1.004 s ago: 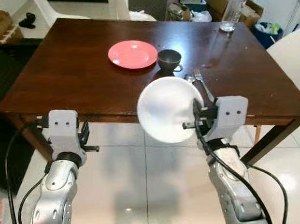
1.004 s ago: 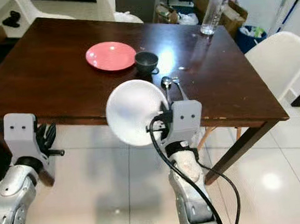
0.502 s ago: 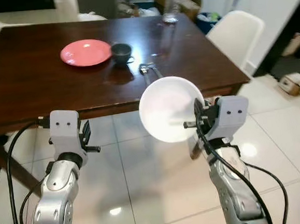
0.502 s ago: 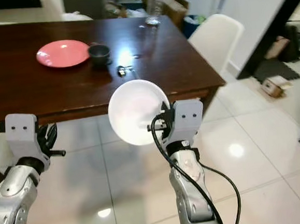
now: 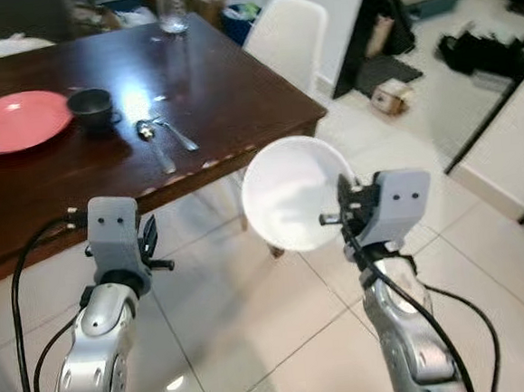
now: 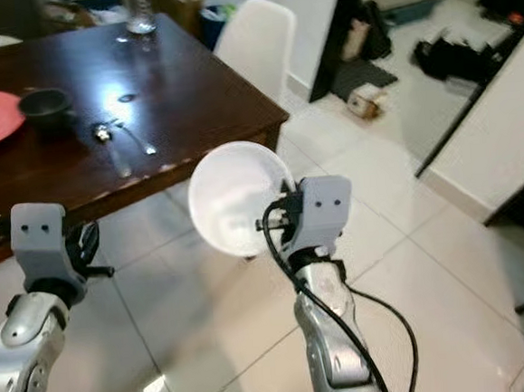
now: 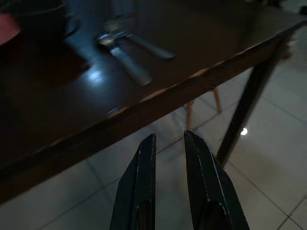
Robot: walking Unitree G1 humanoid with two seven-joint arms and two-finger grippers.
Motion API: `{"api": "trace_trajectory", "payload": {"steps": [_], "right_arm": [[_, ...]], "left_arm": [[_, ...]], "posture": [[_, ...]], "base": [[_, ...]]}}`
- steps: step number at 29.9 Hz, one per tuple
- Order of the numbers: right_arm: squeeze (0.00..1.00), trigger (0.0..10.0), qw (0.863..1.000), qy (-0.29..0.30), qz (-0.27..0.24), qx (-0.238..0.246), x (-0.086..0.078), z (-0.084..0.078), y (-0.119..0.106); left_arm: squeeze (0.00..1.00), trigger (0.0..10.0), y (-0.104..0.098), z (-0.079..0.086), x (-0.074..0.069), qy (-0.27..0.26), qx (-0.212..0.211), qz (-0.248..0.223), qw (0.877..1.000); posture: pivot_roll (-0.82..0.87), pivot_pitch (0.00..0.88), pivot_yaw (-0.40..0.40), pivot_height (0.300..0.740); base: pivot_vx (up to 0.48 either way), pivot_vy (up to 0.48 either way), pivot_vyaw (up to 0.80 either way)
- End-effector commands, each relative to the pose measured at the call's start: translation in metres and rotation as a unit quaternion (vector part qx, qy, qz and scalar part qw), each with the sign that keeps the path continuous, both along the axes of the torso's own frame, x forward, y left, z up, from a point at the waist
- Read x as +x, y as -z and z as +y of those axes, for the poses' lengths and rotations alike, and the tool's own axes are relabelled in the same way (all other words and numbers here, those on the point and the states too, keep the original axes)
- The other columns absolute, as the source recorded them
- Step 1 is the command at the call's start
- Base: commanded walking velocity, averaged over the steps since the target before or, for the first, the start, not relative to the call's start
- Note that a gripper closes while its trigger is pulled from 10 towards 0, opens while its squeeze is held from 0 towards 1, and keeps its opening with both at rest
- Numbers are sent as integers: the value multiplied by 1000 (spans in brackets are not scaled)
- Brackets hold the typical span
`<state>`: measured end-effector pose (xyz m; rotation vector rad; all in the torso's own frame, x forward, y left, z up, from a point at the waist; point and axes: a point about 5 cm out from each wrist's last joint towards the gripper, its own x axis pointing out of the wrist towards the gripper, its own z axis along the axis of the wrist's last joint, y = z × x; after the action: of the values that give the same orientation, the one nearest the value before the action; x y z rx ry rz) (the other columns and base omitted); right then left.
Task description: Setting the table
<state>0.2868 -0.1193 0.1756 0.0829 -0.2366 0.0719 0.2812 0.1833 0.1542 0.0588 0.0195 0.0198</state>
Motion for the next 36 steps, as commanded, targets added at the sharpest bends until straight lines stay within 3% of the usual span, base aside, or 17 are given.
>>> {"api": "trace_trajectory", "payload": {"steps": [1,10,13,16,17,19,22,36], "right_arm": [[0,10000,1000,8,14,0,0,-5,8],[0,10000,989,41,130,-56,1,-38,76],[0,10000,969,40,226,-91,-14,-57,129],[0,10000,949,43,301,-82,-33,-63,166],[0,10000,949,43,301,-82,-33,-63,166],[0,10000,942,57,325,-62,-41,-66,177],[0,10000,942,59,326,-55,-44,-64,179],[0,10000,949,45,307,-56,-39,-54,183]], "left_arm": [[0,10000,10,0,-2,0,3,15,1000],[0,10000,39,10,-7,-16,25,55,998],[0,10000,80,23,-14,-33,42,115,992],[0,10000,127,33,-30,-32,46,197,979],[0,10000,127,33,-30,-32,46,197,979],[0,10000,146,37,-42,-32,46,236,970],[0,10000,150,41,-48,-41,43,245,968],[0,10000,156,37,-44,-29,45,223,973]], "posture": [[-4,59,0,740],[1,58,-1,740],[4,55,0,740],[-12,53,3,740],[-12,53,3,740],[-11,60,2,740],[-9,57,2,740],[-10,57,10,740]], "base": [[0,0,-800],[0,0,-800],[0,0,-800],[0,0,-800],[0,0,-800],[0,0,-800],[0,0,-800],[0,0,-800]]}}
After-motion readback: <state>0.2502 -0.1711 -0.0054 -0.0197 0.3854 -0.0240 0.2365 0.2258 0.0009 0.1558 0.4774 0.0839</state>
